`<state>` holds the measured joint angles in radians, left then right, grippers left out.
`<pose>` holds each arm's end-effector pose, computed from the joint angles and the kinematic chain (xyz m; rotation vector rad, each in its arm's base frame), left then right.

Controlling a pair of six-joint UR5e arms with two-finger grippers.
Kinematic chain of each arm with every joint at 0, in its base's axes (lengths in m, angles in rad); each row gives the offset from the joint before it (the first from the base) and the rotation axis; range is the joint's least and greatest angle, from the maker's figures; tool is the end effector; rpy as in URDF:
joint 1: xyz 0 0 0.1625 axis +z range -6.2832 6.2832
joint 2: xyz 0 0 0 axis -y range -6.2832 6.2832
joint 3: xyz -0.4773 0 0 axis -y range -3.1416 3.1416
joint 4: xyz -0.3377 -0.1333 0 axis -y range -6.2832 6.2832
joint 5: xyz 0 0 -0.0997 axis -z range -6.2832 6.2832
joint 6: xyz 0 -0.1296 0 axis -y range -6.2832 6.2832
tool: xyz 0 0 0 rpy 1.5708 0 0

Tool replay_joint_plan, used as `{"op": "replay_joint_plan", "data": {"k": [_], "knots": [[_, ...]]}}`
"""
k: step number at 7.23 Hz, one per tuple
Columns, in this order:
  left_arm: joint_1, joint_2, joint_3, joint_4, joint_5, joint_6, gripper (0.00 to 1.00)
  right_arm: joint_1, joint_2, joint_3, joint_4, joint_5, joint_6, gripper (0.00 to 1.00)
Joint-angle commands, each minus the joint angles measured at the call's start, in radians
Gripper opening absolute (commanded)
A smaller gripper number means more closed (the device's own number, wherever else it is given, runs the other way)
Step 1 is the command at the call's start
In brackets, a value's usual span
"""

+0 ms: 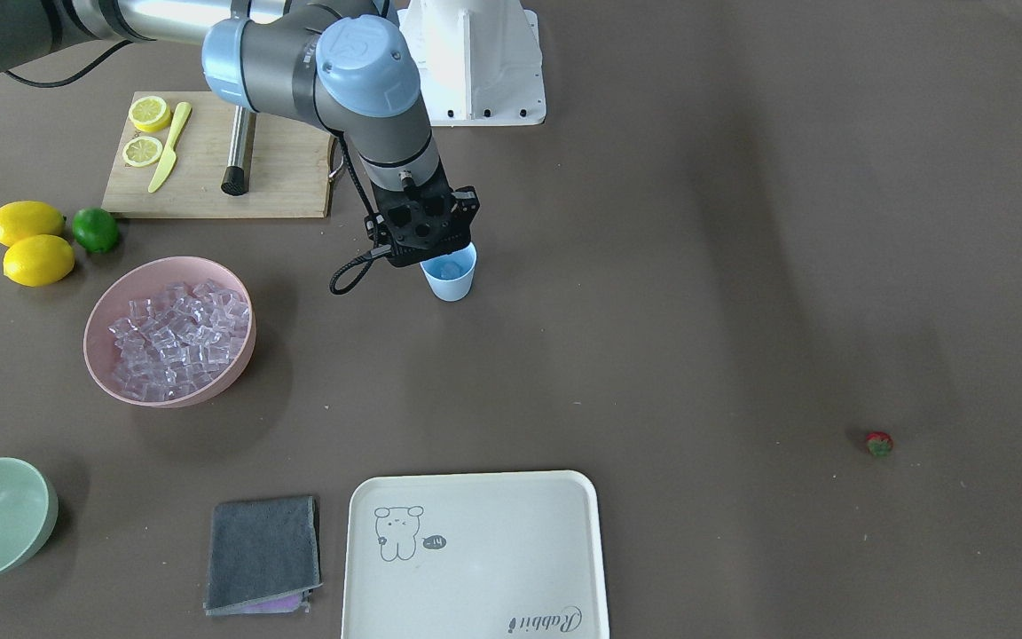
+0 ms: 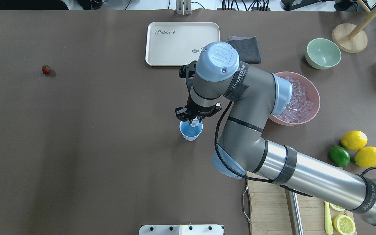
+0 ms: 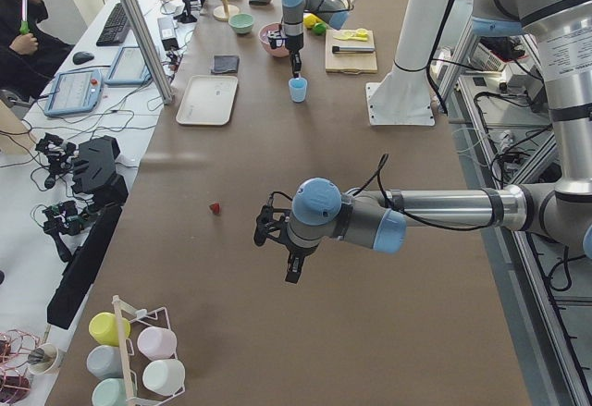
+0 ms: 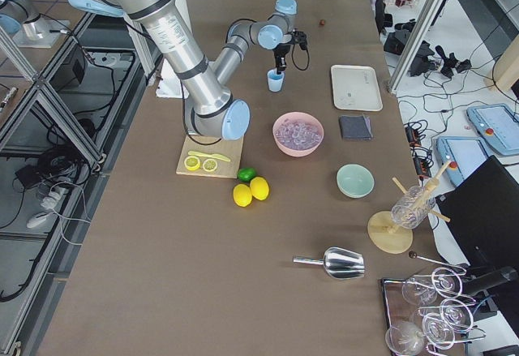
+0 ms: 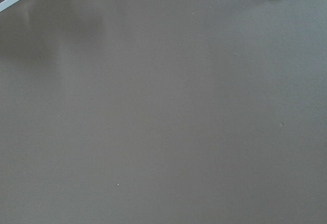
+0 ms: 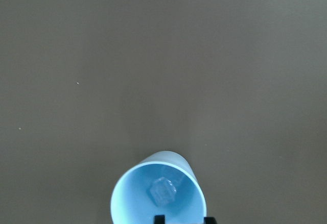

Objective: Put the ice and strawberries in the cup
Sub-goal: 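Carry the second ice cube with the right gripper and release it into the cup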

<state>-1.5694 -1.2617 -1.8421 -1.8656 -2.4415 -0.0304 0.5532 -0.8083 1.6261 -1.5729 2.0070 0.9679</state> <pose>-0.0338 -0.3100 0.6854 0.2267 0.8693 0.0848 -0.5666 -0.4422 0.2691 0.0938 -0.8977 -0.2241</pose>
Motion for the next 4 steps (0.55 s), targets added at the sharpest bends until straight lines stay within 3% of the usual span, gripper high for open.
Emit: {"op": "replay_joint_plan", "data": {"k": [1,3,4], "knots": [[0.0,0.004,-0.002,-0.003,-0.001,0.0,0.98,-0.01,0.0,-0.017,0.036,-0.008,0.018,0.0],[0.0,0.004,-0.003,-0.003,-0.002,-0.002,0.98,-0.012,-0.005,-0.011,0.033,-0.01,0.02,0.89],[0.0,0.005,0.001,-0.003,-0.001,-0.002,0.98,-0.012,-0.005,-0.008,0.031,-0.008,0.04,0.99]]}}
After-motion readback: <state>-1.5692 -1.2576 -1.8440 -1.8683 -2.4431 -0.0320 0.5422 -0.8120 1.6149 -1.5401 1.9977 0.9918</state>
